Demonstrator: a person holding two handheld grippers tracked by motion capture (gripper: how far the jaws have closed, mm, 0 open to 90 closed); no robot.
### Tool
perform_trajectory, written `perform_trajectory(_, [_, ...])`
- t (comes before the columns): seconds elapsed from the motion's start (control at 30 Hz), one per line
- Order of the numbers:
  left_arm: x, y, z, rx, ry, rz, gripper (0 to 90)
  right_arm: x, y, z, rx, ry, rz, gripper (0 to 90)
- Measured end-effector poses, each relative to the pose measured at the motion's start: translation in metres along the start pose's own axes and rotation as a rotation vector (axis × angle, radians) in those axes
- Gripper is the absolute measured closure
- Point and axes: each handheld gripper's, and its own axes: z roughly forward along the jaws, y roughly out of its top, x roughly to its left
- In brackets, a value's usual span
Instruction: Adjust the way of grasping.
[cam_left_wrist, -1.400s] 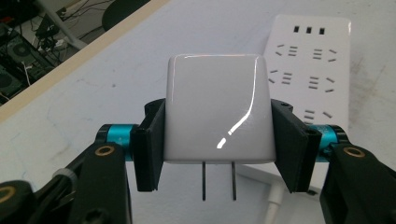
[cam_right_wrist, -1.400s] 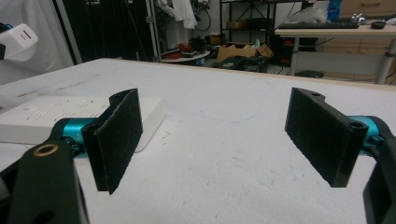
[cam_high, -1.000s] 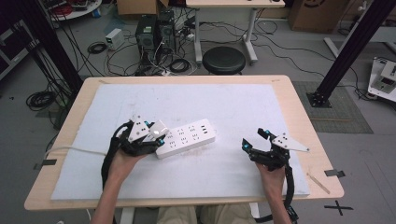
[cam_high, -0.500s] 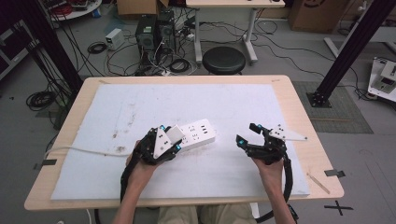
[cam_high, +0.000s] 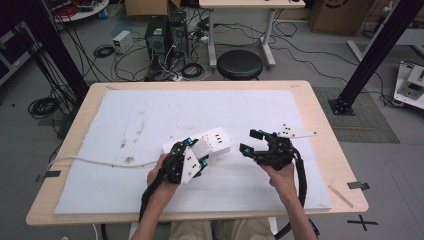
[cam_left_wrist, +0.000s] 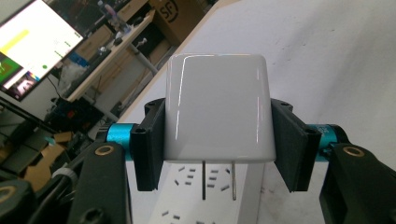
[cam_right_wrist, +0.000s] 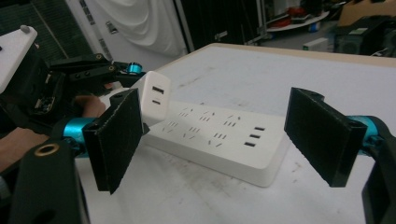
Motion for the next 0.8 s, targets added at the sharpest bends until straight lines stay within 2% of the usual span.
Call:
perform_trajectory(0.1, [-0.006,0.004,0.001,-0.018,0.014,0.038,42.6,0.003,0.003,0.007,0.037,0.039,0.009,19.9])
perform_trajectory(0.17, [-0.008,0.006,0.002,-0.020,0.021,0.049,42.6,0.004,0.004,0.010,0.048,0.057,0.003,19.9])
perform_trajectory(0.2, [-0.011,0.009,0.003,-0.034,0.034,0.072,42.6,0.008,0.007,0.017,0.086,0.081,-0.013,19.9])
perform_trajectory(0.23, [-0.011,0.009,0.003,-0.034,0.034,0.072,42.6,0.008,0.007,0.017,0.086,0.081,-0.013,19.9])
perform_trajectory(0.27, [-0.014,0.011,0.004,-0.046,0.037,0.085,42.6,0.009,0.008,0.022,0.102,0.105,-0.020,19.9])
perform_trajectory(0.37, [-0.014,0.011,0.004,-0.046,0.037,0.085,42.6,0.010,0.008,0.023,0.104,0.112,-0.018,19.9])
perform_trajectory(0.4, [-0.020,0.014,0.006,-0.070,0.053,0.079,42.5,0.012,0.009,0.028,0.116,0.136,0.002,19.9])
perform_trajectory(0.5, [-0.022,0.016,0.006,-0.072,0.059,0.085,42.5,0.012,0.008,0.030,0.118,0.147,0.018,20.0])
perform_trajectory(0.53, [-0.025,0.017,0.007,-0.082,0.065,0.092,42.5,0.011,0.008,0.033,0.116,0.167,0.029,20.1])
perform_trajectory(0.63, [-0.029,0.020,0.008,-0.101,0.081,0.102,42.5,0.012,0.008,0.035,0.119,0.188,0.047,26.3])
perform_trajectory(0.8, [-0.031,0.023,0.010,-0.113,0.086,0.106,42.5,0.012,0.007,0.038,0.121,0.206,0.069,26.4])
